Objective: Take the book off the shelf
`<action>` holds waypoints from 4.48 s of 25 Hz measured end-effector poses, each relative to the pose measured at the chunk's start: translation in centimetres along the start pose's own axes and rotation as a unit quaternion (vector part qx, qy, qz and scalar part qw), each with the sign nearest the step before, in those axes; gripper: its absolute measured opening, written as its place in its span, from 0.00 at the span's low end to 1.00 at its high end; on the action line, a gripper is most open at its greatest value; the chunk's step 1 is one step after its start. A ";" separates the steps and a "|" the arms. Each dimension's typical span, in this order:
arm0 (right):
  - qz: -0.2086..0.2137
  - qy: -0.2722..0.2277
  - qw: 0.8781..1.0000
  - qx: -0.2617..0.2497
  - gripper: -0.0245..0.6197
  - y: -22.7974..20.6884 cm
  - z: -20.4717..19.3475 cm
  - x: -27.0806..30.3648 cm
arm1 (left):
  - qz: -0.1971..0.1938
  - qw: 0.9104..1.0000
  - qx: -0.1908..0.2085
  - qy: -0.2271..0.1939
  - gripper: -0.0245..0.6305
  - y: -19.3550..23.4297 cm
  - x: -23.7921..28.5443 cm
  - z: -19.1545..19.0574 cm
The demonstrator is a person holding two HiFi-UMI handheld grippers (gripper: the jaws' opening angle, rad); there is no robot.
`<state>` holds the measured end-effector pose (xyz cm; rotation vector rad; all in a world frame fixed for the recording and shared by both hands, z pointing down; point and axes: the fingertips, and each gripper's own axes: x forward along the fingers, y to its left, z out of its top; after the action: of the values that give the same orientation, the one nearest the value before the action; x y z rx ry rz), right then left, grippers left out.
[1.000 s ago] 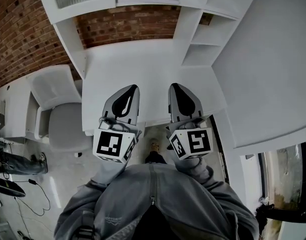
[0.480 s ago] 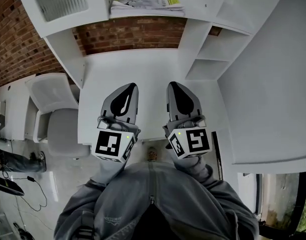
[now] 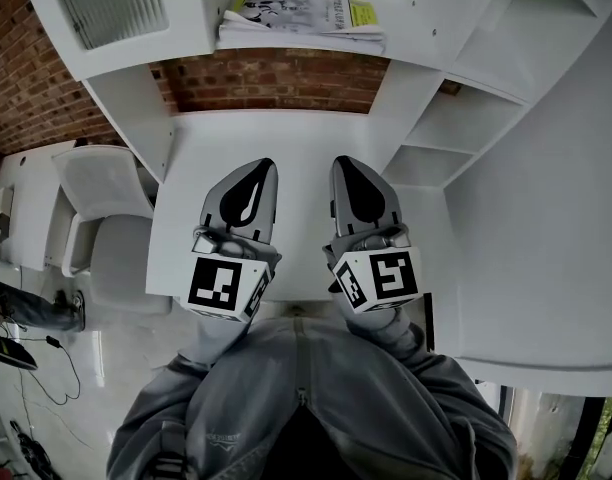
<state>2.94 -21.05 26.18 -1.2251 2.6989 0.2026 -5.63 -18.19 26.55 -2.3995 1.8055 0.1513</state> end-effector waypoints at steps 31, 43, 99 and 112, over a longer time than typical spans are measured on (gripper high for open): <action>-0.026 -0.004 0.999 -0.024 0.08 -2.5 -0.1 7.1 | -0.039 0.999 -0.004 -0.019 0.04 5.0 7.1 0.5; -0.017 -0.004 0.993 -0.116 0.08 -3.1 1.5 9.6 | -0.038 0.998 0.035 -0.032 0.04 6.5 9.3 2.3; 0.066 0.216 0.712 -0.664 0.15 -7.1 0.1 17.5 | -0.070 0.950 0.299 0.047 0.20 7.9 13.1 3.1; 0.066 0.226 0.712 -0.661 0.15 -5.8 1.0 11.7 | 0.007 0.778 0.622 0.087 0.45 5.7 14.1 3.7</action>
<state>-0.18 -33.18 22.41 -1.3478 2.8537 2.4732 -7.19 -32.47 20.34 -1.4001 1.2329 -0.9749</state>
